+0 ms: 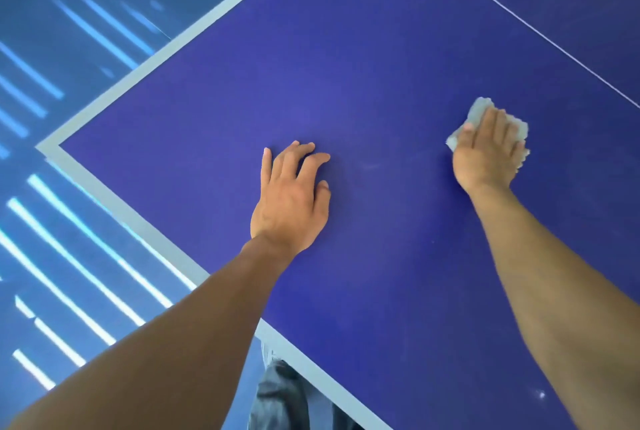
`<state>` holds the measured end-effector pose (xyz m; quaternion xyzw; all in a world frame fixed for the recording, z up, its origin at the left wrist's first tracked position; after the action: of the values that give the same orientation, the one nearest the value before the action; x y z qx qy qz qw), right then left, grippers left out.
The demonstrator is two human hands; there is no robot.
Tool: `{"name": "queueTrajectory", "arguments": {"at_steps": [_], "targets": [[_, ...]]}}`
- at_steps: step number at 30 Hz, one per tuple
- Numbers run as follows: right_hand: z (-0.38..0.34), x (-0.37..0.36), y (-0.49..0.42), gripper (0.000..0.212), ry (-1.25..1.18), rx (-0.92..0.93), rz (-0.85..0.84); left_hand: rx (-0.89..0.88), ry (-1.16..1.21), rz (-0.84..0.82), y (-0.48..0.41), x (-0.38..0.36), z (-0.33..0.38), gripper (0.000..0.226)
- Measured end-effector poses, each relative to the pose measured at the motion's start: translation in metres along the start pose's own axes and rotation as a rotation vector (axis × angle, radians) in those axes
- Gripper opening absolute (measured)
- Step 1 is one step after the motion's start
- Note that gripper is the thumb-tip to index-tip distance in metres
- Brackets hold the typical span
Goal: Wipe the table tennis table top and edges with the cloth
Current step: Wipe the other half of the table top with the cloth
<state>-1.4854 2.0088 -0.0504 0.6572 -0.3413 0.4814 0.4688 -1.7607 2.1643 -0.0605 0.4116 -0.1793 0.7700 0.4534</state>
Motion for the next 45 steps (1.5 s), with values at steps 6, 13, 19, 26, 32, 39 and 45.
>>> {"name": "queueTrajectory", "arguments": {"at_steps": [6,13,19,26,32,39,45], "targets": [[-0.125,-0.052,0.121,0.066,0.191,0.618,-0.102,0.077,-0.06,0.155,0.036,0.03,-0.019,0.041],[-0.115,-0.097,0.261,0.064,0.238,0.939,-0.123,0.329,-0.165,0.128,0.1,0.048,-0.071,0.051],[0.031,-0.075,0.268,0.064,0.149,0.504,-0.171,0.325,-0.203,0.079,0.109,0.037,-0.077,0.056],[-0.029,-0.049,0.159,0.07,-0.112,-0.116,-0.09,0.286,-0.172,0.177,0.112,0.031,-0.084,0.054],[-0.177,-0.065,0.147,0.064,-0.024,0.304,-0.01,0.235,-0.1,0.301,0.114,0.025,-0.092,0.049],[-0.184,-0.074,0.154,0.066,0.214,0.726,-0.087,0.162,-0.052,0.35,0.114,0.025,-0.094,0.045],[-0.215,-0.035,0.024,0.066,-0.021,0.092,-0.086,0.104,-0.042,0.372,0.11,0.023,-0.099,0.041]]}}
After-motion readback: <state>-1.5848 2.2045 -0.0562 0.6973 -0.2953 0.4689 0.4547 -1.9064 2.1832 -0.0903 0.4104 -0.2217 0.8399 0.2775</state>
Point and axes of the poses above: each hand's wrist, its own y-axis away from the middle knuckle, its own x-axis out of the back of the hand, z = x × y, the point moved 1 cm from there along -y, towards the middle knuckle, and after that the axes turned 11 degrees about -z, right-handed, at the moved point
